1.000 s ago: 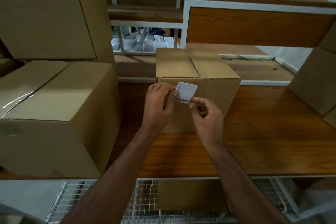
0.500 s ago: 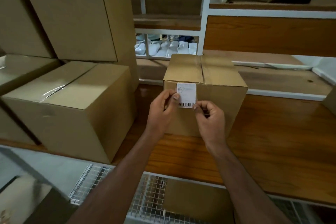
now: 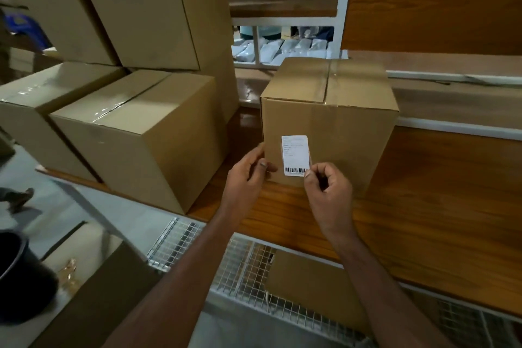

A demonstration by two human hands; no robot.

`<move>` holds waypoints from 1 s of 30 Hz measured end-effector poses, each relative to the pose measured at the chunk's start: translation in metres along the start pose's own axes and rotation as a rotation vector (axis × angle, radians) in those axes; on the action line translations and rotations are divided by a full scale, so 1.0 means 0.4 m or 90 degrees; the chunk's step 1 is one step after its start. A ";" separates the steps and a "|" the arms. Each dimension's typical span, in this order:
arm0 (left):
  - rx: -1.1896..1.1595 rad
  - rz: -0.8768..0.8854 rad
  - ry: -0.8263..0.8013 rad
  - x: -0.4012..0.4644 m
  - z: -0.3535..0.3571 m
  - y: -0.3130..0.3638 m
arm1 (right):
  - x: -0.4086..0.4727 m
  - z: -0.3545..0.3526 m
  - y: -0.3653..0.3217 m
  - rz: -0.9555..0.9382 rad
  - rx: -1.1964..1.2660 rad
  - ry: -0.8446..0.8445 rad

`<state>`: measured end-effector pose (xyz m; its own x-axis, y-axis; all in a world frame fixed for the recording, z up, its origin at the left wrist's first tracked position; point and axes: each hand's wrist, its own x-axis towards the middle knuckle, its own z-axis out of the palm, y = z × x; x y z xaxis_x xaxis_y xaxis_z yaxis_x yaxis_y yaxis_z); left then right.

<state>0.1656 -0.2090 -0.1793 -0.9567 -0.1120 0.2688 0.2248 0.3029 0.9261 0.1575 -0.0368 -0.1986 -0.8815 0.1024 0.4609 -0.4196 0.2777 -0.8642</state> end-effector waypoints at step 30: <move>-0.086 -0.169 0.338 -0.165 -0.305 -0.135 | -0.147 0.296 -0.054 0.150 0.110 -0.331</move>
<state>0.2392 -0.3334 -0.2148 -0.7684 -0.6340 0.0874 0.0465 0.0808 0.9956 0.1926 -0.1617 -0.2310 -0.9271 -0.3510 0.1317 -0.1911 0.1403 -0.9715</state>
